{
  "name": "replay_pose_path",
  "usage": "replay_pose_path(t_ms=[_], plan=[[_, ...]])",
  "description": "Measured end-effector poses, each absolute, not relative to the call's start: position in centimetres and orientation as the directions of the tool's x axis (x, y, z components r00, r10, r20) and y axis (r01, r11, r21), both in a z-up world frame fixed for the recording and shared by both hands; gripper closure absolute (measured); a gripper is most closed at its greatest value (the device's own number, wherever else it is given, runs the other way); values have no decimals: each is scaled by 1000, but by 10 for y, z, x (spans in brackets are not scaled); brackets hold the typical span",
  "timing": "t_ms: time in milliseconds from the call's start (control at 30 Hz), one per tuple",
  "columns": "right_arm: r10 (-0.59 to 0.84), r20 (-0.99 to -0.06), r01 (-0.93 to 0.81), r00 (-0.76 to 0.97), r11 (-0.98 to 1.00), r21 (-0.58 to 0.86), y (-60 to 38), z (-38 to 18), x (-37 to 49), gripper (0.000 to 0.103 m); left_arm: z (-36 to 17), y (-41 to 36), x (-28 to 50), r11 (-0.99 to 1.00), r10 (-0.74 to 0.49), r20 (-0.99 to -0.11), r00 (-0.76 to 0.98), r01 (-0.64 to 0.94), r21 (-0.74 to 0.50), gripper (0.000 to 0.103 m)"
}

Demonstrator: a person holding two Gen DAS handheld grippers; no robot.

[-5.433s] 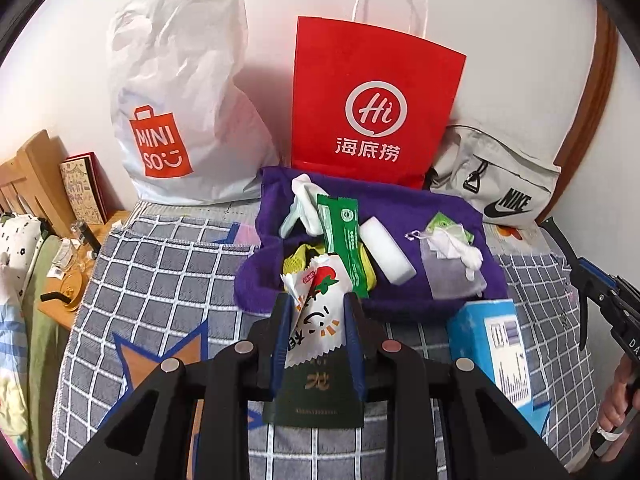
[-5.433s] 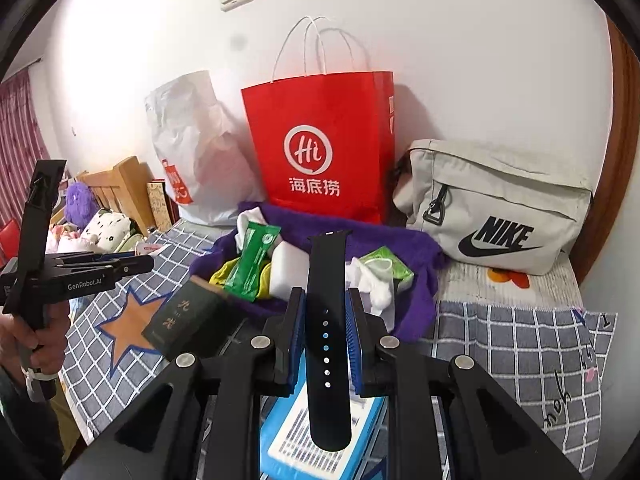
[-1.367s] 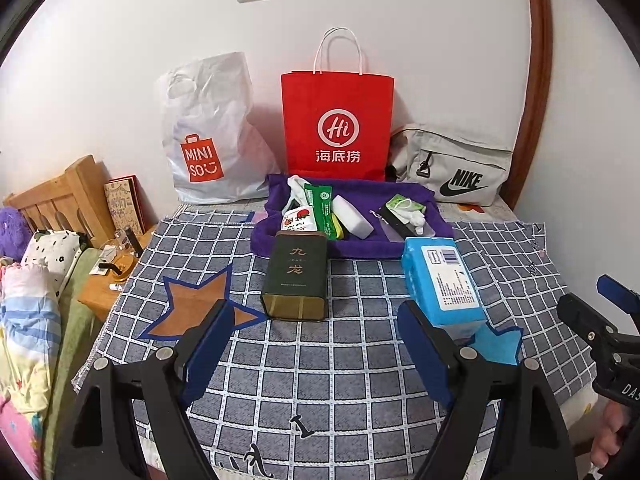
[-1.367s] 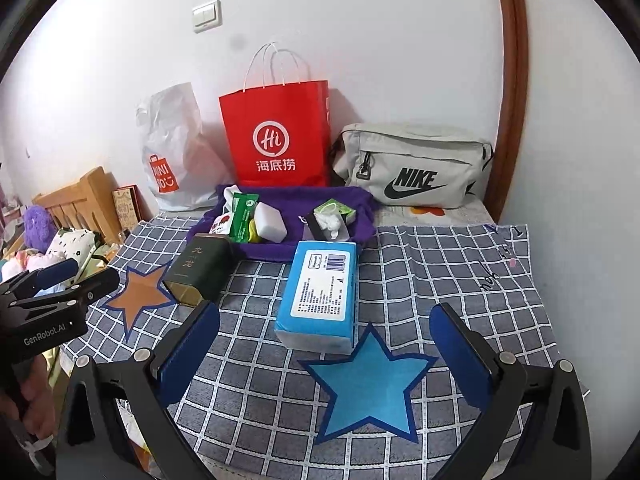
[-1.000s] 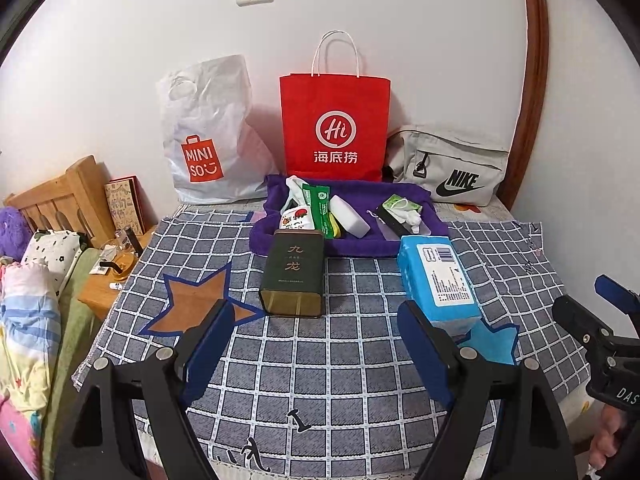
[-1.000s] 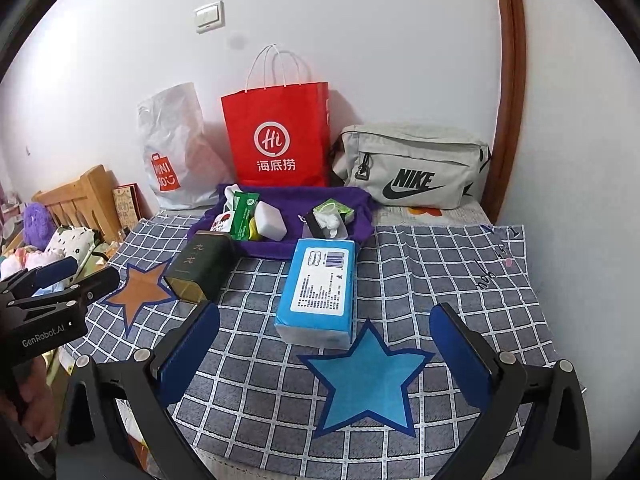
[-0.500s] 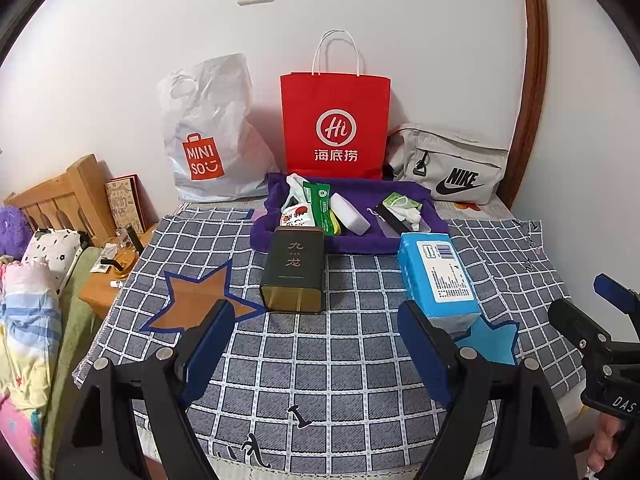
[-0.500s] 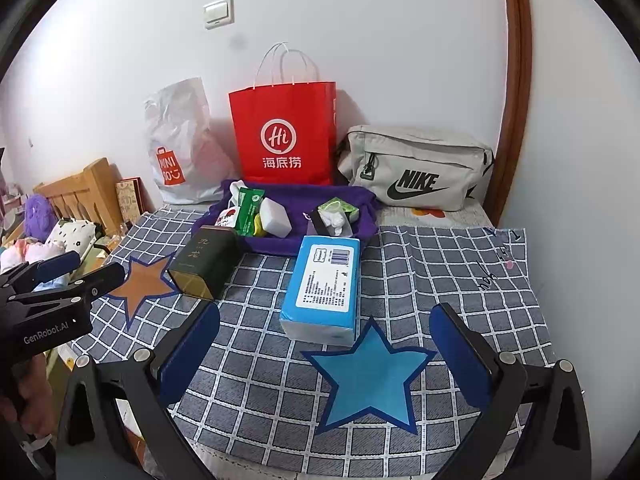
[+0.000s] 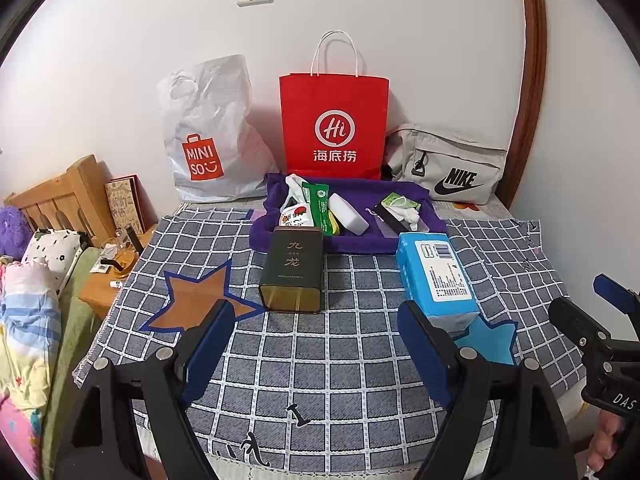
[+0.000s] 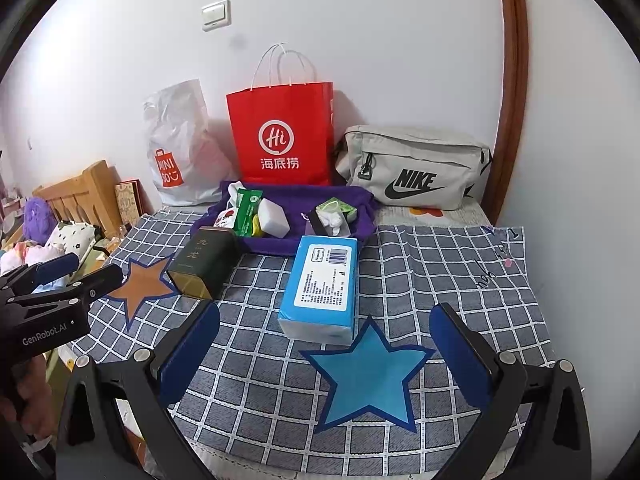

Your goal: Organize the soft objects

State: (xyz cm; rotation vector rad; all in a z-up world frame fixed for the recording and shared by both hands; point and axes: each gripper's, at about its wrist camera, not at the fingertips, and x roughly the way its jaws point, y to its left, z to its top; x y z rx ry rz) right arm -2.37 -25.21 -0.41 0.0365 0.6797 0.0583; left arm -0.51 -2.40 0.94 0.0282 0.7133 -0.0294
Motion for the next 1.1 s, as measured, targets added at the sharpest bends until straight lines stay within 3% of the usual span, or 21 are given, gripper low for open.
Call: replay_pose_path(t_ms=[1100], plan=[[66, -623, -40, 780, 998, 56, -254, -2, -24, 0, 10, -25, -6, 999, -17, -653, 757, 37, 17, 20]])
